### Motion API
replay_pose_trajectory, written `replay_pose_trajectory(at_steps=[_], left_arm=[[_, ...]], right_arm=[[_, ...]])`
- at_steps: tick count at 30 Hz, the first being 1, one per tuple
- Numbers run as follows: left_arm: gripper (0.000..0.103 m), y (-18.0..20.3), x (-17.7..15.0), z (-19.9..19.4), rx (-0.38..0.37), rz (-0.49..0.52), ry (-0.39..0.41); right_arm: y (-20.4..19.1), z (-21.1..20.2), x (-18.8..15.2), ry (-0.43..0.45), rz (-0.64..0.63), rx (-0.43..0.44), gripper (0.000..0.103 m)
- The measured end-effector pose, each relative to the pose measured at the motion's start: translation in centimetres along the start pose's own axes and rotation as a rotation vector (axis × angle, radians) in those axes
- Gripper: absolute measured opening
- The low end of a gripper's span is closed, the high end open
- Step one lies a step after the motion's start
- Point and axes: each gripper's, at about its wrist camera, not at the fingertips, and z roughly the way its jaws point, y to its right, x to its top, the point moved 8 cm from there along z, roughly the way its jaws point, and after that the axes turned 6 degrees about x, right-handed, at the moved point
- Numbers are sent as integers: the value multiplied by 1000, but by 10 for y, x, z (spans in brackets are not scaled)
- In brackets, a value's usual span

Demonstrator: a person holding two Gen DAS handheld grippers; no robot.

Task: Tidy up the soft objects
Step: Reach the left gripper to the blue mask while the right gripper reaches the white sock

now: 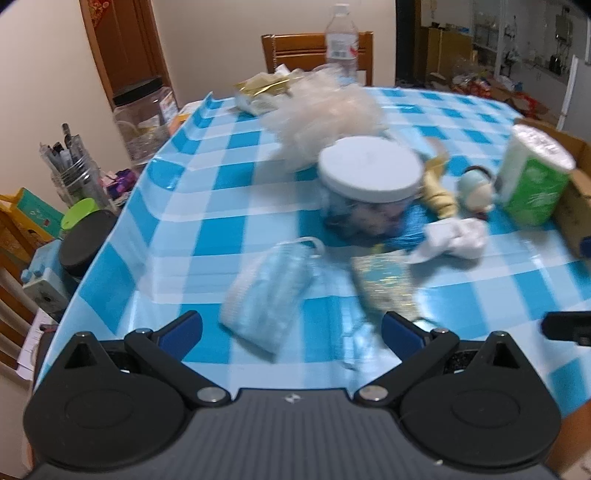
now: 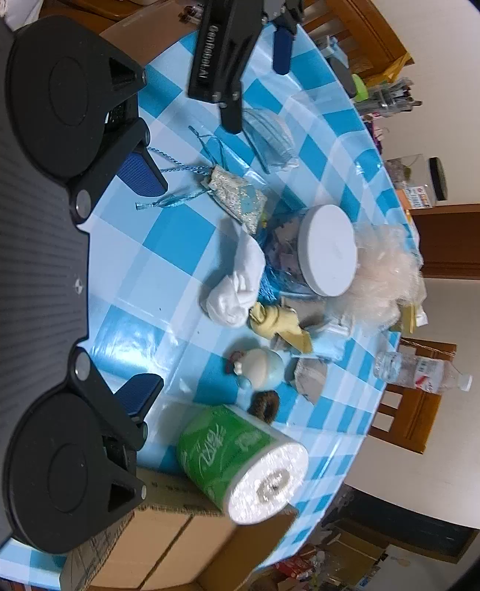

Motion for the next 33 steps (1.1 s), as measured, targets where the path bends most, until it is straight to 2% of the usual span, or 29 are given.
replay_pose_trajectory(at_steps=[4, 12, 15, 19, 21, 24, 26, 28, 33], left_arm=[[102, -8, 0, 22, 6, 22, -4], [101, -19, 2, 53, -43, 51, -29], [96, -19, 2, 61, -77, 56, -37], [81, -17, 2, 69, -115, 61, -54], [79, -17, 4, 71, -137, 50, -55], [71, -16, 5, 72, -160, 38, -56], [67, -15, 6, 72, -163, 38, -53], [59, -14, 7, 70, -163, 35, -52], [56, -11, 5, 66, -158, 22, -57]], right_arm=[[-4, 14, -2, -25, -2, 16, 103], [-9, 32, -2, -66, 3, 21, 103], [-8, 36, -1, -72, 16, 21, 103], [-8, 41, 0, -83, 30, 20, 103], [-9, 43, 0, -88, 31, 20, 103], [-10, 46, 2, -92, 35, 25, 103], [-10, 49, 3, -95, 35, 25, 103], [-10, 52, 4, -100, 34, 18, 103], [-5, 59, 3, -104, 47, -3, 103]])
